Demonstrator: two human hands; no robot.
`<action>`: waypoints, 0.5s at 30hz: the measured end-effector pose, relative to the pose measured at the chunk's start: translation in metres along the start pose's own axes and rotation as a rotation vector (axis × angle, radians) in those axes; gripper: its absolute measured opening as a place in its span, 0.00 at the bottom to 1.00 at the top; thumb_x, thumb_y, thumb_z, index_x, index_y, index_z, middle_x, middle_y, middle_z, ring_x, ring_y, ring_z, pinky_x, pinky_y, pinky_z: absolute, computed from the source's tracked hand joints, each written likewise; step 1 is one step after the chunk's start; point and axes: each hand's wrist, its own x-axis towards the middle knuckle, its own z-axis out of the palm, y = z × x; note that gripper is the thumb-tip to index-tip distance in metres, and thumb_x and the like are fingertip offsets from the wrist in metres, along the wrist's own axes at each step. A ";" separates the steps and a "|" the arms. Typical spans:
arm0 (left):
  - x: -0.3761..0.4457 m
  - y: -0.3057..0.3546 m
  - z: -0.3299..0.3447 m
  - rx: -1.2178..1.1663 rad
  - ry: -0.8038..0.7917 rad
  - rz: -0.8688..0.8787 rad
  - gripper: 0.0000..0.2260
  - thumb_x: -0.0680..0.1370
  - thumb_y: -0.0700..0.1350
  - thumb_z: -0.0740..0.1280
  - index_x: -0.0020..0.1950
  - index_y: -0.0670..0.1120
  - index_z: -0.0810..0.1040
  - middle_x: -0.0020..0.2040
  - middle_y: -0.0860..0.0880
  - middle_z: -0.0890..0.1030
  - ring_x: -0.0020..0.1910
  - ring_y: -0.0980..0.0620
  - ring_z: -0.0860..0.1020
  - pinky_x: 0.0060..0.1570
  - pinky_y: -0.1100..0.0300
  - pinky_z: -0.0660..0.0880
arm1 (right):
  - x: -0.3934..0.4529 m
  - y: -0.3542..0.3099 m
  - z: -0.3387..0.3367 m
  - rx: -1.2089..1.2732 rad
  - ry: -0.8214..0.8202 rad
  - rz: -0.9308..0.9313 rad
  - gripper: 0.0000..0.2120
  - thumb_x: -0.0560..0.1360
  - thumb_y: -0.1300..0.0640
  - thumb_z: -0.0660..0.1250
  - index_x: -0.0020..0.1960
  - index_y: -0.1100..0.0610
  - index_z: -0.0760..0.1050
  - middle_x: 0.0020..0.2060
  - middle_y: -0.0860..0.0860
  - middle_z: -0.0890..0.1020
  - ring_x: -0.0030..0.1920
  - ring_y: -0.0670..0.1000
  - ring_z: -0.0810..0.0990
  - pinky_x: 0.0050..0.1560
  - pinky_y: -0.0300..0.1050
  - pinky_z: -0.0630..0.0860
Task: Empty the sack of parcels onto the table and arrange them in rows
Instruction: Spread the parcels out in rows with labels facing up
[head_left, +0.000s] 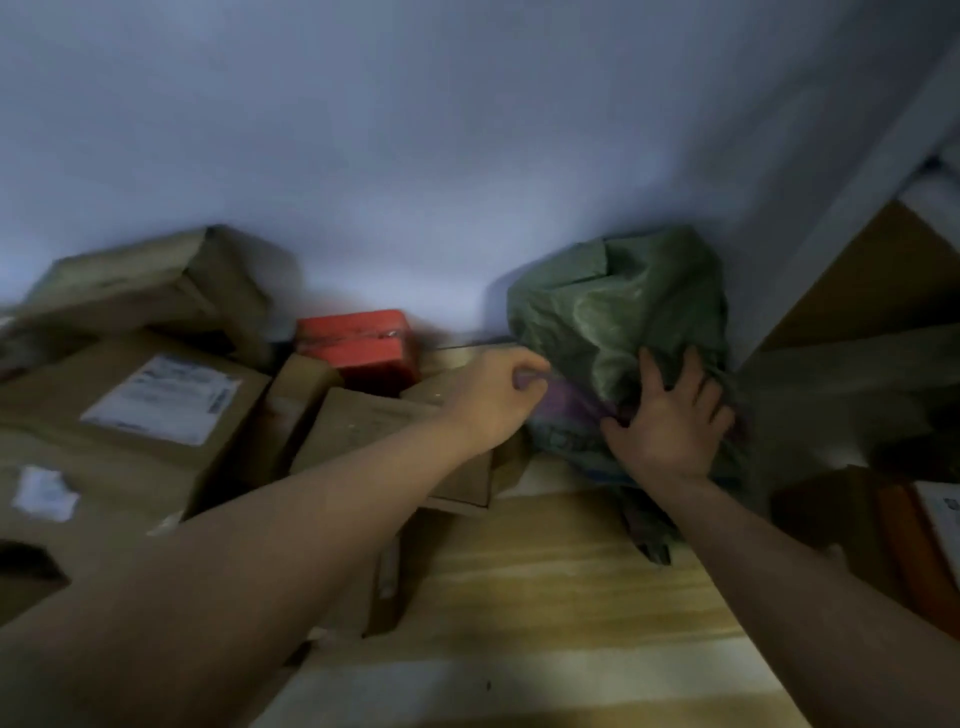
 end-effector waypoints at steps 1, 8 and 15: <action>-0.008 0.001 -0.015 0.045 0.035 0.037 0.10 0.77 0.42 0.69 0.57 0.44 0.83 0.55 0.46 0.83 0.54 0.48 0.81 0.61 0.49 0.76 | -0.006 -0.007 -0.001 0.054 0.065 -0.003 0.45 0.64 0.44 0.76 0.76 0.50 0.61 0.77 0.61 0.57 0.70 0.66 0.61 0.66 0.64 0.62; -0.094 -0.018 -0.145 0.700 0.278 0.229 0.20 0.75 0.57 0.68 0.66 0.55 0.78 0.70 0.50 0.74 0.73 0.49 0.66 0.75 0.52 0.53 | -0.044 -0.104 -0.020 0.259 0.229 -0.378 0.44 0.69 0.34 0.61 0.80 0.50 0.54 0.79 0.60 0.53 0.78 0.63 0.52 0.72 0.70 0.52; -0.204 -0.076 -0.264 0.884 0.390 0.125 0.33 0.74 0.64 0.49 0.75 0.51 0.67 0.78 0.46 0.63 0.78 0.44 0.57 0.78 0.44 0.48 | -0.139 -0.283 -0.066 0.277 0.173 -0.830 0.43 0.72 0.24 0.50 0.81 0.44 0.45 0.81 0.55 0.45 0.80 0.59 0.41 0.75 0.69 0.41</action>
